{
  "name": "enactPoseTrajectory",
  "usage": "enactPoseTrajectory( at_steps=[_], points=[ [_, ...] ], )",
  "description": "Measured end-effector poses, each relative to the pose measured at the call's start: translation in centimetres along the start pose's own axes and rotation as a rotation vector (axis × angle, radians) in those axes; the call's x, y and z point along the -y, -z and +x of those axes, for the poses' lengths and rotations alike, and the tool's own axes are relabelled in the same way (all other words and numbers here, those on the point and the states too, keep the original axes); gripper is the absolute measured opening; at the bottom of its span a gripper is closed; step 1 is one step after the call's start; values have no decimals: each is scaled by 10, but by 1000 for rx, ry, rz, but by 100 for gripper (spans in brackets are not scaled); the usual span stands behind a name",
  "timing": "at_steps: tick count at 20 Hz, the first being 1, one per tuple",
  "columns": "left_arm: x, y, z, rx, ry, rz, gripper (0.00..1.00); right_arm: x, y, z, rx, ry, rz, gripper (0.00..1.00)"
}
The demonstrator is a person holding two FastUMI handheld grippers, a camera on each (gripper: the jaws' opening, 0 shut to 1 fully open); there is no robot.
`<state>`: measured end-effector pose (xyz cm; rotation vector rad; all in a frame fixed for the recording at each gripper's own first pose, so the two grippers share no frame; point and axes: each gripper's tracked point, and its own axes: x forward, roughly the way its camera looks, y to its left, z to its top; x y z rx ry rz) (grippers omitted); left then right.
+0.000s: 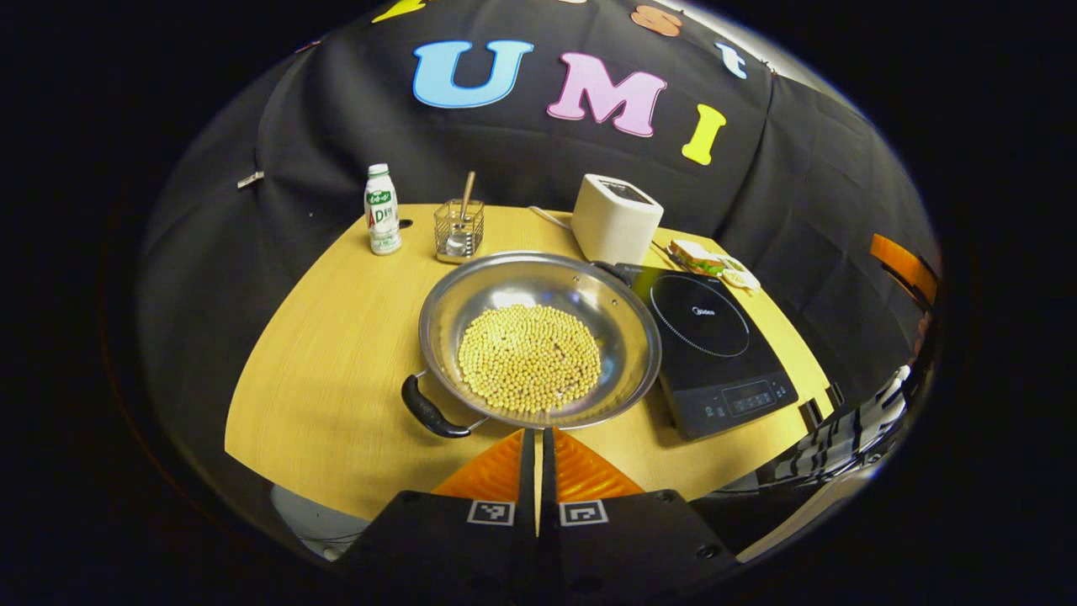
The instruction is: First push the handle of the pot to place it horizontally, then grasp the pot with both hands and set it on the induction cooktop.
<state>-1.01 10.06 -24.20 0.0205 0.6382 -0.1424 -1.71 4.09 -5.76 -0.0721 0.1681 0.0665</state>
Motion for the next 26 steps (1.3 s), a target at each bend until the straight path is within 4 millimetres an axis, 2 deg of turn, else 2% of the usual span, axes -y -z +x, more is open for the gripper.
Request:
enactPoseTrajectory(
  at_steps=[7, 11, 18, 26],
  points=[
    [-21, 21, 32, -100, -1, 11, 5, -11, 6, 18, -37, -18, -20, 98],
    [-35, 25, 44, -132, -23, 3, 5, -12, 14, 24, -68, -17, -24, 98],
    [-49, 22, 57, -161, -33, -22, 5, -23, 2, 25, -22, -27, -59, 98],
    [-77, 12, 65, -171, -74, 8, 5, -15, 11, 20, -29, -1, -59, 98]
  ],
)
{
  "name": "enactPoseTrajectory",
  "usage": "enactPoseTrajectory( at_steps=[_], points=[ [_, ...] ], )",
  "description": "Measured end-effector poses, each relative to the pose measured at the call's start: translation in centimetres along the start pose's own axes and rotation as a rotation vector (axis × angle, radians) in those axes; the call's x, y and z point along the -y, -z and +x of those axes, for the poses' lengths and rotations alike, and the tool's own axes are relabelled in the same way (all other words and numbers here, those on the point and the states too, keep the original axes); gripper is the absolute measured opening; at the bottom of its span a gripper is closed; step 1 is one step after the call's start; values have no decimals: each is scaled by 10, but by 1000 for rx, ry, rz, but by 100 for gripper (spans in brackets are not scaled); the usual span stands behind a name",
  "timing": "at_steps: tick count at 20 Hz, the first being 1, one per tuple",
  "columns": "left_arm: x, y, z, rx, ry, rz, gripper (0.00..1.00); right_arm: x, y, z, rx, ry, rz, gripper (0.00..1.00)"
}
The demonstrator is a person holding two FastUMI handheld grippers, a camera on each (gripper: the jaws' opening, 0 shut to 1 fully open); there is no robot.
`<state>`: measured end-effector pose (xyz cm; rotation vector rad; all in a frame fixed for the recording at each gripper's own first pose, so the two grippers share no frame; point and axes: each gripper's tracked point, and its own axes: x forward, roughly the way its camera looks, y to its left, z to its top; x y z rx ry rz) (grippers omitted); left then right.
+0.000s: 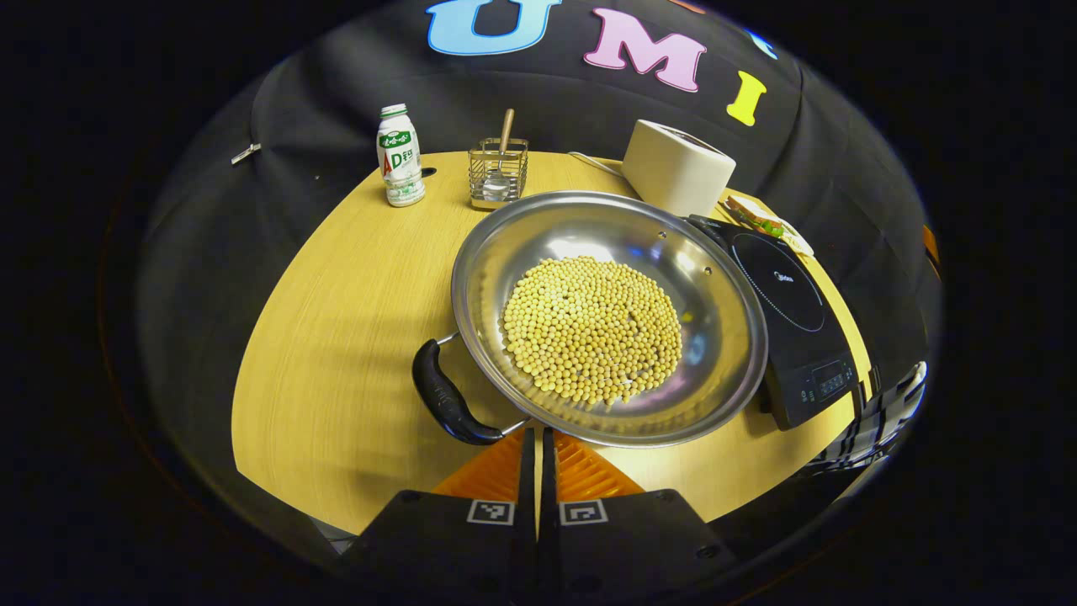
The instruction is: First push the handle of the pot to place it horizontally, then grasp the pot with both hands and set it on the induction cooktop.
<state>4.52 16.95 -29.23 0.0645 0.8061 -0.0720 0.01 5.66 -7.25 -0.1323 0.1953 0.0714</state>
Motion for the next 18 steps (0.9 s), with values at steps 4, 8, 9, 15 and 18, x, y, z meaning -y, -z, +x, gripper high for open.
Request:
enactPoseTrajectory(
  at_steps=[4, 8, 9, 15, 18],
  points=[
    [-20, -6, 7, -3, -28, -1, 5, 0, 7, -2, -23, 3, -7, 96],
    [-41, -16, 14, -2, -44, -44, 5, 0, 8, -3, -33, 10, -19, 98],
    [-46, -17, 15, -2, -49, -53, 5, 0, 9, -2, -35, 11, -22, 98],
    [-68, -34, 21, 19, -74, -73, 5, -4, 19, -2, -73, 7, -18, 98],
    [-79, -44, 27, 24, -83, -81, 5, -3, 25, -3, -95, 13, -15, 98]
  ],
)
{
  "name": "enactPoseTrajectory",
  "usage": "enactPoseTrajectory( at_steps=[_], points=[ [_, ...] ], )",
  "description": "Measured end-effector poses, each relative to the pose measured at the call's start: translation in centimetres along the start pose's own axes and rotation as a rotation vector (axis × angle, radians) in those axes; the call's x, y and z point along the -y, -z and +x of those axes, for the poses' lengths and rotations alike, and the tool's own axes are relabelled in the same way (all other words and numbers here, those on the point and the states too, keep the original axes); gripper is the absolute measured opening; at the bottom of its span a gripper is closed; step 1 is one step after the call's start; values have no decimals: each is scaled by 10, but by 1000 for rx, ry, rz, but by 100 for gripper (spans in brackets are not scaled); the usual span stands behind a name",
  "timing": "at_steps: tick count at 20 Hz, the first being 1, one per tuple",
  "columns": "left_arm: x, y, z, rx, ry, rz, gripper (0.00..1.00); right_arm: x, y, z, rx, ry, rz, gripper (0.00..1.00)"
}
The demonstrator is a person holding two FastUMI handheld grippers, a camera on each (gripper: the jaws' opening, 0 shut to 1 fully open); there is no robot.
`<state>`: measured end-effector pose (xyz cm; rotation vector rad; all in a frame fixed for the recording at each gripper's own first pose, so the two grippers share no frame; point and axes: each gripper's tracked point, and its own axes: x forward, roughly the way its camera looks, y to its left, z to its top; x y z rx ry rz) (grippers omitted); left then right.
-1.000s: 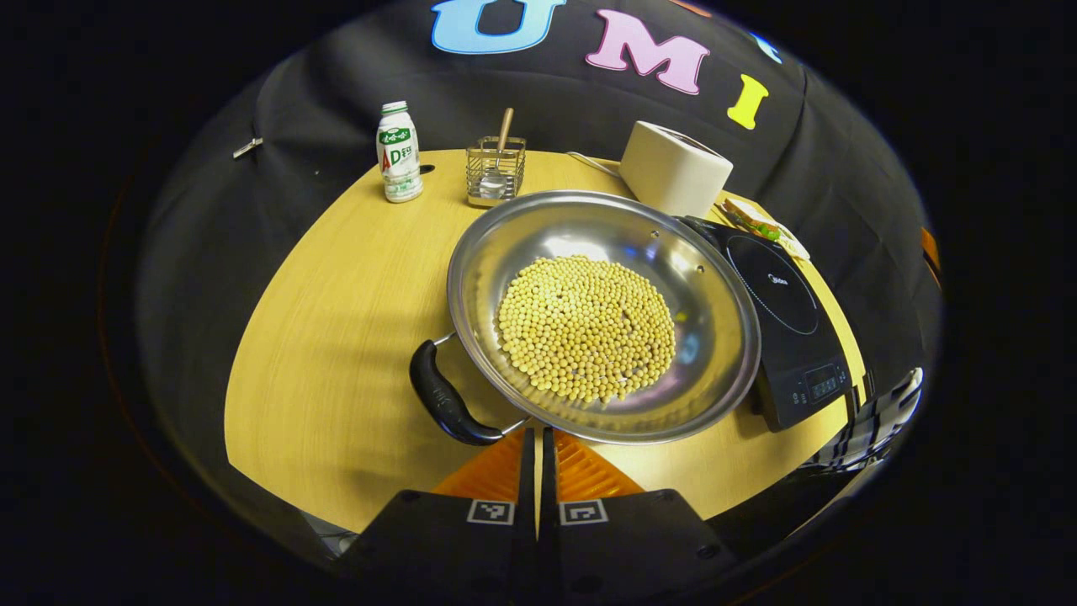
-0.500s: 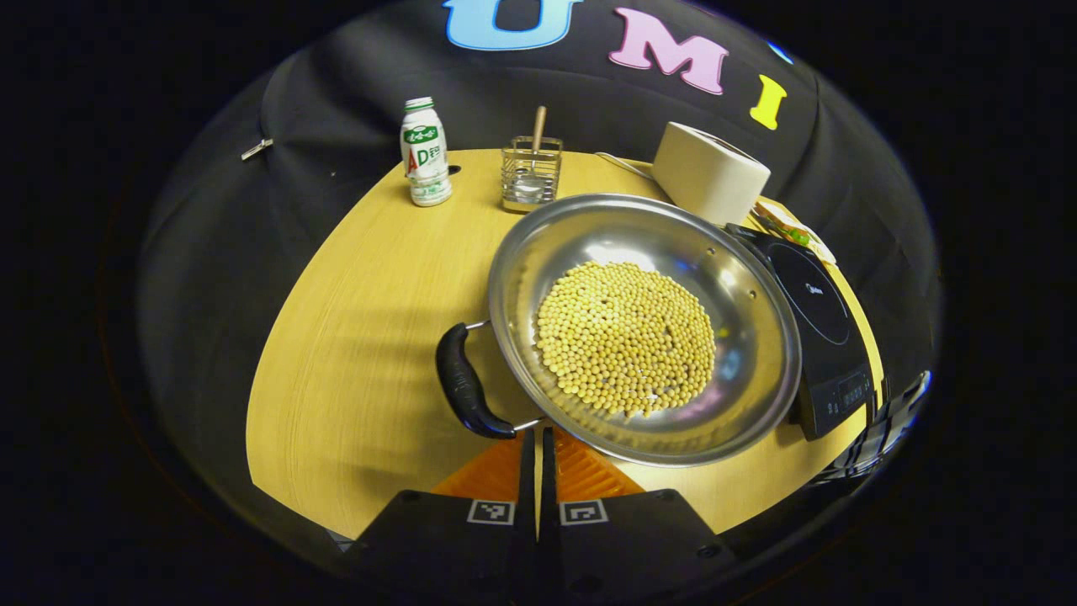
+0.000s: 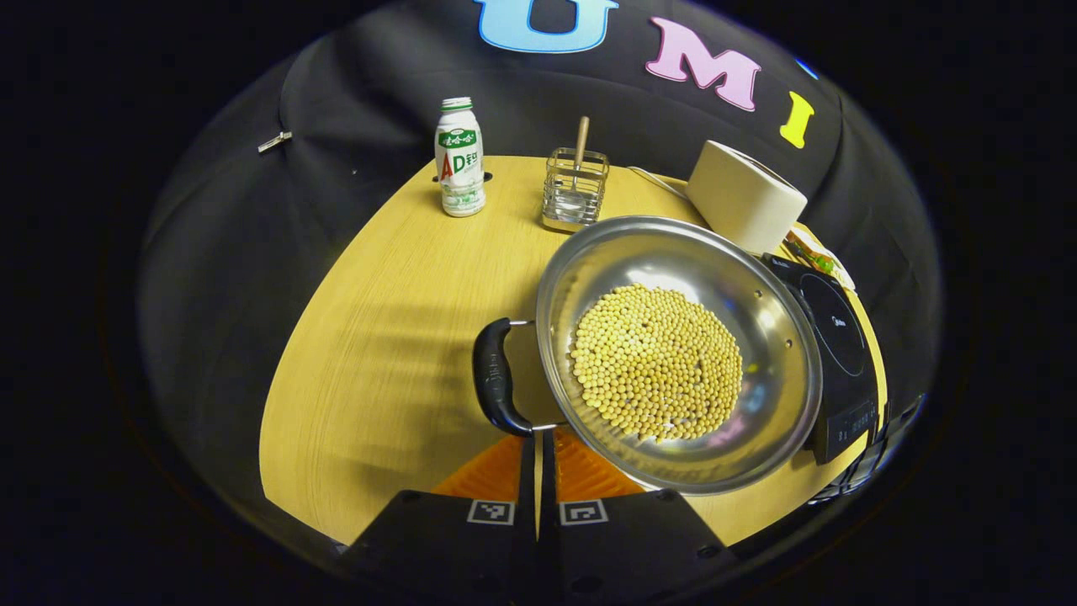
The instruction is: First push the handle of the pot to place it horizontally, then grasp the pot with both hands and set it on the induction cooktop.
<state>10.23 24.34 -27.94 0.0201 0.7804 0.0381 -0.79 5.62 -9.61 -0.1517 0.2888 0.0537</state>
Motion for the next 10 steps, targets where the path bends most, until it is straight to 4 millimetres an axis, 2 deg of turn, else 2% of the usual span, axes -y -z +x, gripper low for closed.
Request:
enactPoseTrajectory(
  at_steps=[6, 10],
  points=[
    [-16, -16, 12, 11, -41, 35, 5, 0, -1, 2, 2, 5, 2, 98],
    [-22, -17, 4, 32, -76, 34, 5, -19, 0, 11, -1, -36, 9, 98]
  ],
)
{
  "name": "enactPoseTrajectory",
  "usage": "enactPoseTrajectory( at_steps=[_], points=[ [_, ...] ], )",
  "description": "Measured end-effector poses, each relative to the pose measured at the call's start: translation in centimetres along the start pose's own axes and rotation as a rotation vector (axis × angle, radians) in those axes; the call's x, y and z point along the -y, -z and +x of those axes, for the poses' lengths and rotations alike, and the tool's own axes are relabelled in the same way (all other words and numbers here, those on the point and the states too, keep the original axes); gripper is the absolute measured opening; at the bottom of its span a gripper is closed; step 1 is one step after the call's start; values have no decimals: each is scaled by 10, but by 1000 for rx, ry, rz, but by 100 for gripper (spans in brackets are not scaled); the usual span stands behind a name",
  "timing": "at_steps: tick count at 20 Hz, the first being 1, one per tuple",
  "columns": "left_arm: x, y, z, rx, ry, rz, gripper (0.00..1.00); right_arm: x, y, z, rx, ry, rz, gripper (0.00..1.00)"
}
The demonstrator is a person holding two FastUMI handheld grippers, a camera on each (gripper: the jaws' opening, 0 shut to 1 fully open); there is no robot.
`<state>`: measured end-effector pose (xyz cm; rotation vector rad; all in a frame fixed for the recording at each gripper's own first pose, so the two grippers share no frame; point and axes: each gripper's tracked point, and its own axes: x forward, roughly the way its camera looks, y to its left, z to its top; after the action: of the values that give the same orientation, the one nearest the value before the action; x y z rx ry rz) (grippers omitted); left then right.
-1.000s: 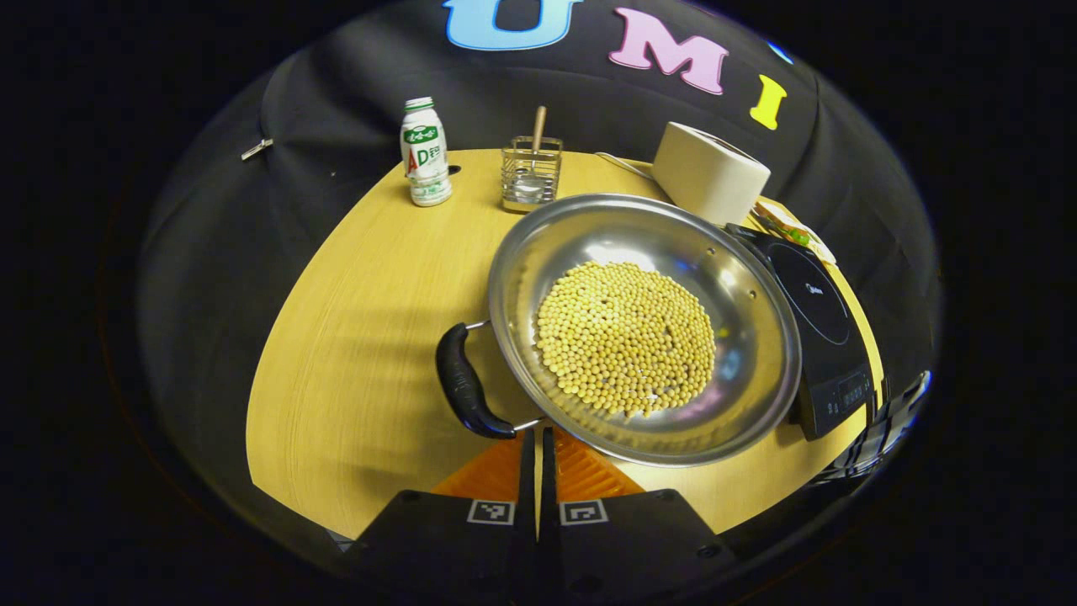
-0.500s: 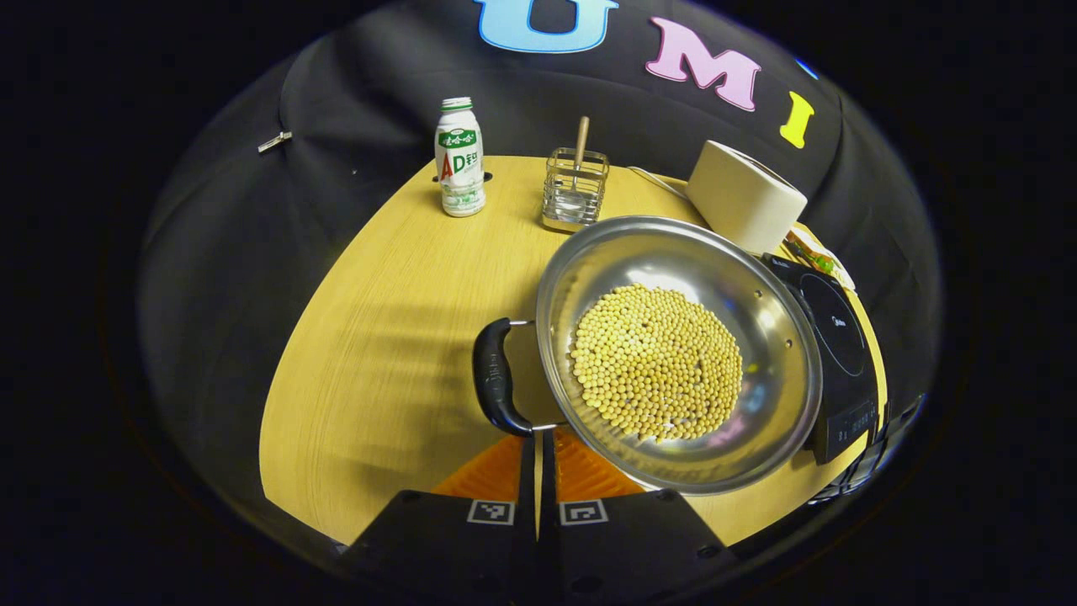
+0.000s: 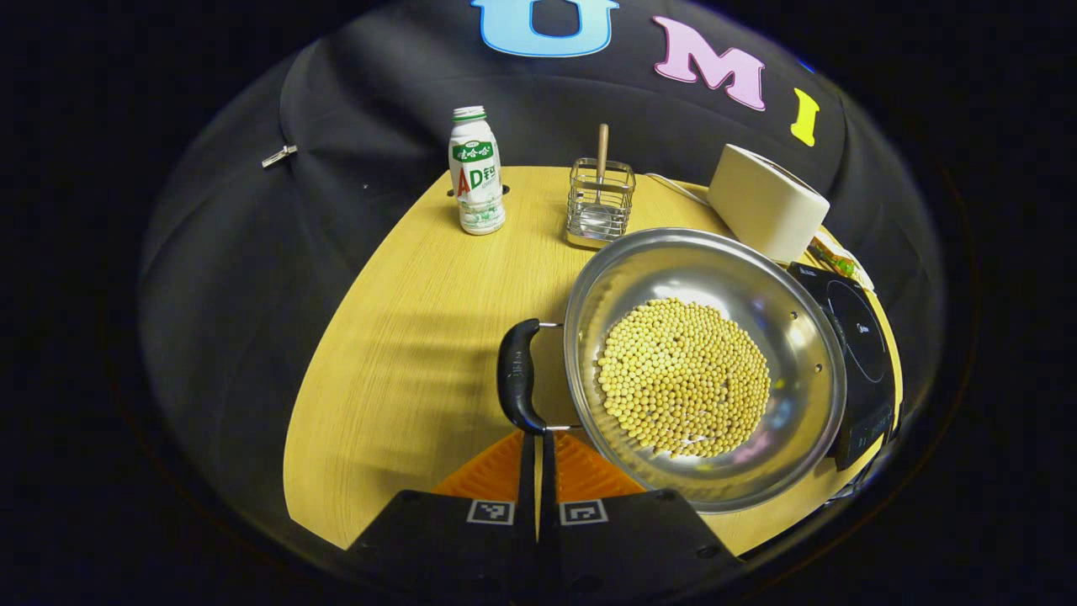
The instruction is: First push the handle of the pot to place it horizontally, then grasp the pot with both hands and set it on the induction cooktop.
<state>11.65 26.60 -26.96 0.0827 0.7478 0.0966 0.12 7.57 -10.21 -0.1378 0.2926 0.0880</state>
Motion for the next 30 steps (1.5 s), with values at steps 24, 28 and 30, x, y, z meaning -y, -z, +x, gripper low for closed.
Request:
enactPoseTrajectory(
  at_steps=[24, 28, 30],
  points=[
    [-17, -68, 0, 224, 125, -123, 96, -205, 137, 162, -539, -397, 206, 95],
    [-7, -66, 19, 185, 170, -132, 95, -216, 150, 173, -566, -410, 189, 95],
    [0, -65, 26, 169, 198, -125, 96, -224, 162, 175, -601, -413, 186, 95]
  ],
)
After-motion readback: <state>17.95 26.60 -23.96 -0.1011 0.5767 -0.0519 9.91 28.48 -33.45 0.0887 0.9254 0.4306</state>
